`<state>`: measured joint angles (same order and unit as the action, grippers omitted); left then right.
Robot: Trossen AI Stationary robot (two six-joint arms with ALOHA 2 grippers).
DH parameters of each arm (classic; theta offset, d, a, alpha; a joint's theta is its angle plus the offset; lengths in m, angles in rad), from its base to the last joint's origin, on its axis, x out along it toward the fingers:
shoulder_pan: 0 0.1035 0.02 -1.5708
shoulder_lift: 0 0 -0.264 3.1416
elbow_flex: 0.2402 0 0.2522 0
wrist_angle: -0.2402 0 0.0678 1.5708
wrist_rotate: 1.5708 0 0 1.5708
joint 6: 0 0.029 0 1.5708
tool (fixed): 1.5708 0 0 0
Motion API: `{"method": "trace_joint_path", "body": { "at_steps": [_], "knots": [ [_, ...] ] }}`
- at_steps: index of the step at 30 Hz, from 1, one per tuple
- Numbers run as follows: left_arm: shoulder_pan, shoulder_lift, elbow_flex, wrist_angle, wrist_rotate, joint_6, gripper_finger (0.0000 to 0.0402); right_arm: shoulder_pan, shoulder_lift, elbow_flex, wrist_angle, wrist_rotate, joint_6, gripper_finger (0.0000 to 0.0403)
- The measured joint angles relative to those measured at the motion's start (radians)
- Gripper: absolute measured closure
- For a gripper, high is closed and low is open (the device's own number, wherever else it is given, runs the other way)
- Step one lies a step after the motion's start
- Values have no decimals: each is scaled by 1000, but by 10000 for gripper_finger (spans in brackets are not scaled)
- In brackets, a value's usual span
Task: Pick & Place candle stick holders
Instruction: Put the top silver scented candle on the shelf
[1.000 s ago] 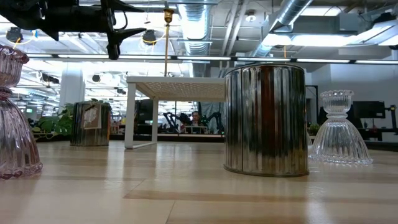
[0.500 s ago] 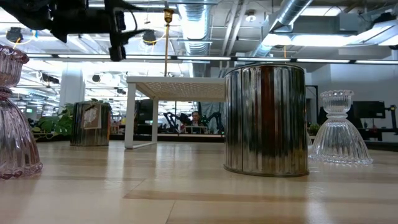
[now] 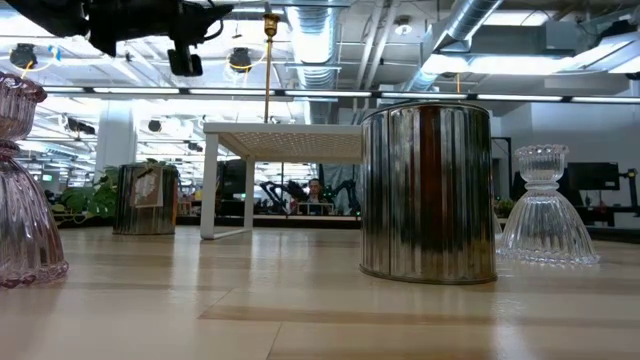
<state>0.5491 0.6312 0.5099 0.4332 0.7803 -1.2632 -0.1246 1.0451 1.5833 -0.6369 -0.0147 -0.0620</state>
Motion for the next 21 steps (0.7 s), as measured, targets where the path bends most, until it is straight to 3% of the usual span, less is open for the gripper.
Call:
{"method": "trace_joint_path", "body": {
  "at_steps": [10,21],
  "knots": [
    [0,0,2,-5,1,-58,392,0,-13,1,-56,0,1,242],
    [0,0,2,-6,-28,-59,399,0,-86,1,-55,-3,11,242]
  ]
}}
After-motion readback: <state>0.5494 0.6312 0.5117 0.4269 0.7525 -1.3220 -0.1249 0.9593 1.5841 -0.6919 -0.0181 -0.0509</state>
